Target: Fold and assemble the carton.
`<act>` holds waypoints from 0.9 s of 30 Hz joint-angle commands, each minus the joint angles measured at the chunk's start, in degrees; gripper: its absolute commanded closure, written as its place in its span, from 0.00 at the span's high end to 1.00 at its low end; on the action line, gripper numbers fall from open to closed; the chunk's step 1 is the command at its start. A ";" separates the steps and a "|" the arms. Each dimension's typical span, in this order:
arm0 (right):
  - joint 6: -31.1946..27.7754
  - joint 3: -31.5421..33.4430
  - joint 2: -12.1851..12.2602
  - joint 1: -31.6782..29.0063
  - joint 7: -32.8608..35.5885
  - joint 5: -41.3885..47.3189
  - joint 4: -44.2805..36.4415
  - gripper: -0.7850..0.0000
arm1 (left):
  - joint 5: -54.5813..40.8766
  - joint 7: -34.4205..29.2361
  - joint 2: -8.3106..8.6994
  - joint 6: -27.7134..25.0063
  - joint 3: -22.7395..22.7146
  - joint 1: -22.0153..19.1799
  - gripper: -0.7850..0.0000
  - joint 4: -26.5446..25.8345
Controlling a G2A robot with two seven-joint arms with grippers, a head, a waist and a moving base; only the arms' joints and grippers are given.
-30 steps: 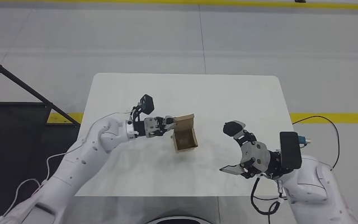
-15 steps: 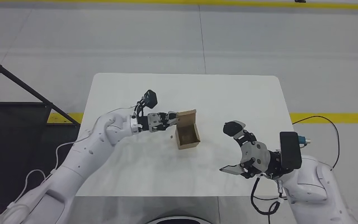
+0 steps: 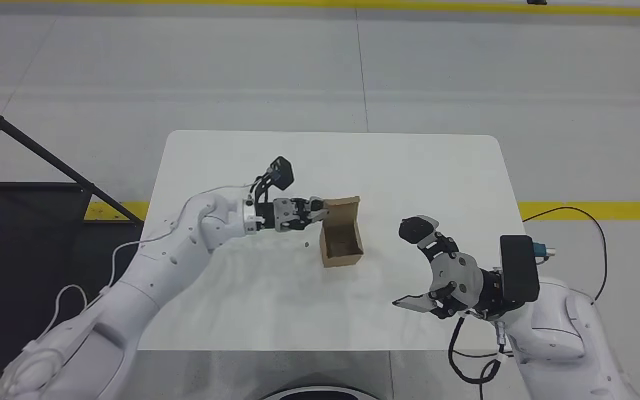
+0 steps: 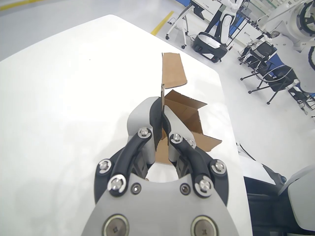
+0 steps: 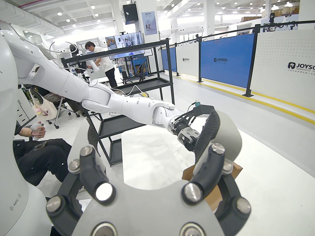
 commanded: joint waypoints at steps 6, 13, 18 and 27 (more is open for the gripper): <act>0.00 0.00 0.00 0.00 0.00 0.00 0.00 1.00 | 0.50 1.62 -0.27 0.00 2.97 -2.26 0.33 2.55; 0.00 0.00 0.00 0.00 0.00 0.00 0.00 1.00 | 0.32 4.26 0.17 0.00 5.05 -3.35 1.00 3.06; 0.00 0.00 0.00 0.00 0.00 0.00 0.00 1.00 | 0.11 6.73 1.04 0.00 5.16 -3.67 1.00 3.01; 0.57 -1.20 -0.05 -0.38 0.13 0.05 -0.34 1.00 | -2.80 9.09 5.40 0.00 3.53 -1.38 1.00 -2.19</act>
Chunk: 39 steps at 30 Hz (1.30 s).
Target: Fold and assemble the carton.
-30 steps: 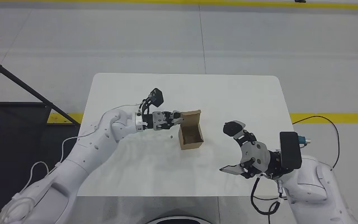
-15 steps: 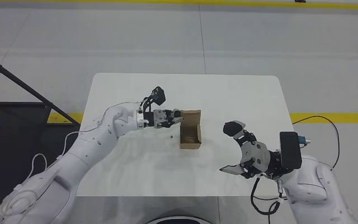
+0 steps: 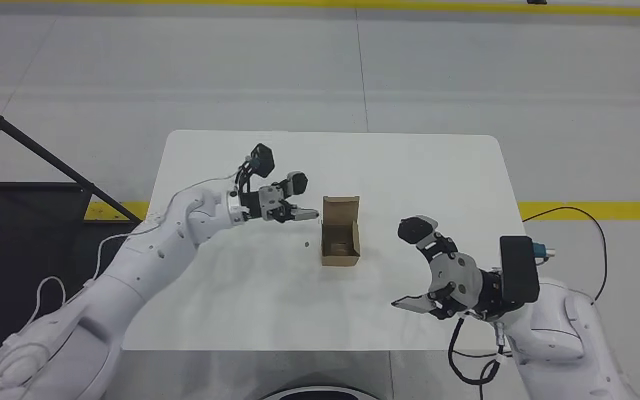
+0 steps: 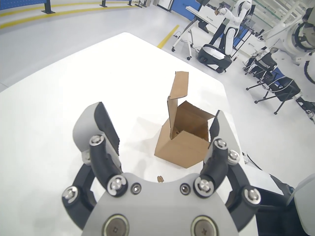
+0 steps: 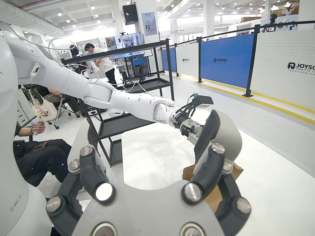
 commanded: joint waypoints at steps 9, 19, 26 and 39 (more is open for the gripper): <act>2.67 -9.59 1.04 3.45 17.26 17.14 5.50 1.00 | 1.01 -8.20 8.90 0.00 -3.27 5.46 1.00 -13.76; 5.13 -11.11 1.60 5.61 24.35 21.99 6.62 1.00 | -1.87 -12.70 12.20 0.00 -5.83 8.45 1.00 -19.11; 11.09 -13.81 1.31 6.32 25.41 19.32 7.84 1.00 | -0.80 -13.05 12.00 1.58 -5.80 9.71 1.00 -21.81; 22.32 -17.54 0.44 9.76 22.72 12.97 14.79 1.00 | -11.06 -11.89 11.24 0.00 -7.51 14.02 1.00 -21.29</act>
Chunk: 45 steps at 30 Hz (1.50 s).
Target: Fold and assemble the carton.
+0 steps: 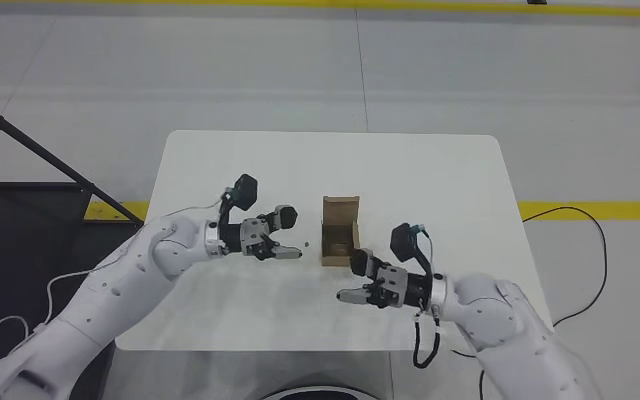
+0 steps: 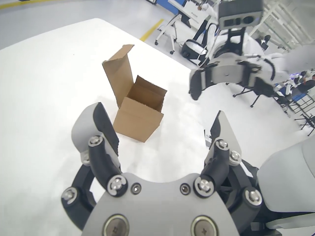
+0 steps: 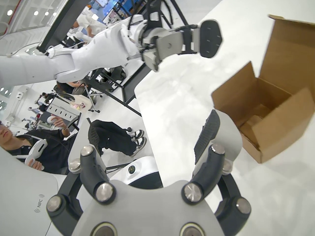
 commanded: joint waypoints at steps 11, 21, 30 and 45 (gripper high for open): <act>3.51 0.82 -0.64 -1.68 -11.12 -3.91 1.52 1.00 | -5.70 -2.67 -1.55 0.06 2.62 0.36 1.00 -2.26; 2.35 0.17 -0.97 -0.71 -11.84 -2.29 3.09 1.00 | -2.19 -3.84 -2.21 0.58 1.72 -0.82 1.00 1.76; 6.34 -0.79 -1.49 -0.12 -12.18 0.02 3.90 1.00 | -2.75 -3.20 -2.40 3.12 1.02 0.48 1.00 0.48; 14.19 0.56 -1.63 0.51 -9.61 -4.47 3.99 1.00 | -4.84 -11.99 -3.45 11.68 -0.14 0.52 0.96 0.84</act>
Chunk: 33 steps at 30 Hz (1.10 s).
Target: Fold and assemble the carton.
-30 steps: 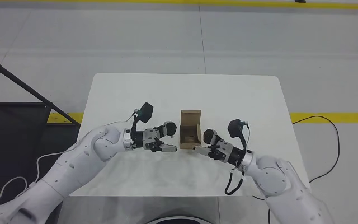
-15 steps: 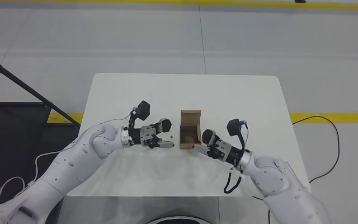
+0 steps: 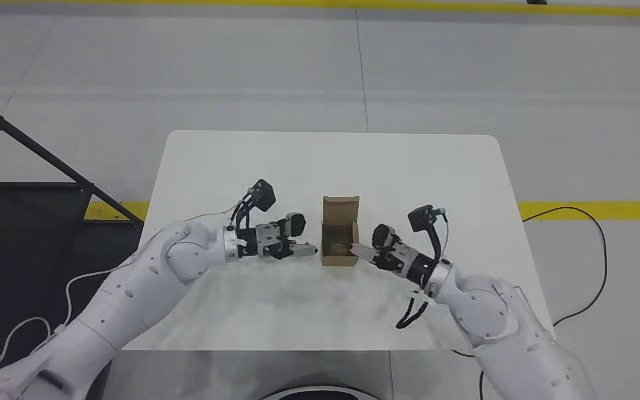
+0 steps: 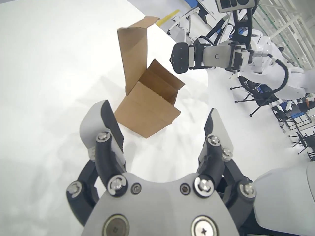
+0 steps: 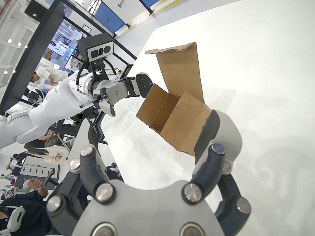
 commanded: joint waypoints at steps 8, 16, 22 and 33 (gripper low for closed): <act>5.16 0.43 0.06 2.24 8.72 1.59 1.69 1.00 | -2.82 -3.39 -0.41 2.18 -1.42 0.08 0.89 1.03; 8.27 -0.70 -0.34 5.11 12.52 2.61 4.24 1.00 | -4.69 -7.77 -1.16 3.23 -1.07 -0.06 0.83 1.42; 11.43 -1.54 -0.82 7.06 12.67 3.30 7.01 0.95 | -5.54 -8.47 -1.98 4.26 -0.97 -0.48 0.78 2.33; 13.50 -2.86 -1.72 9.38 11.62 5.19 10.38 0.86 | -5.31 -9.46 -3.24 5.19 -0.97 -0.85 0.76 3.53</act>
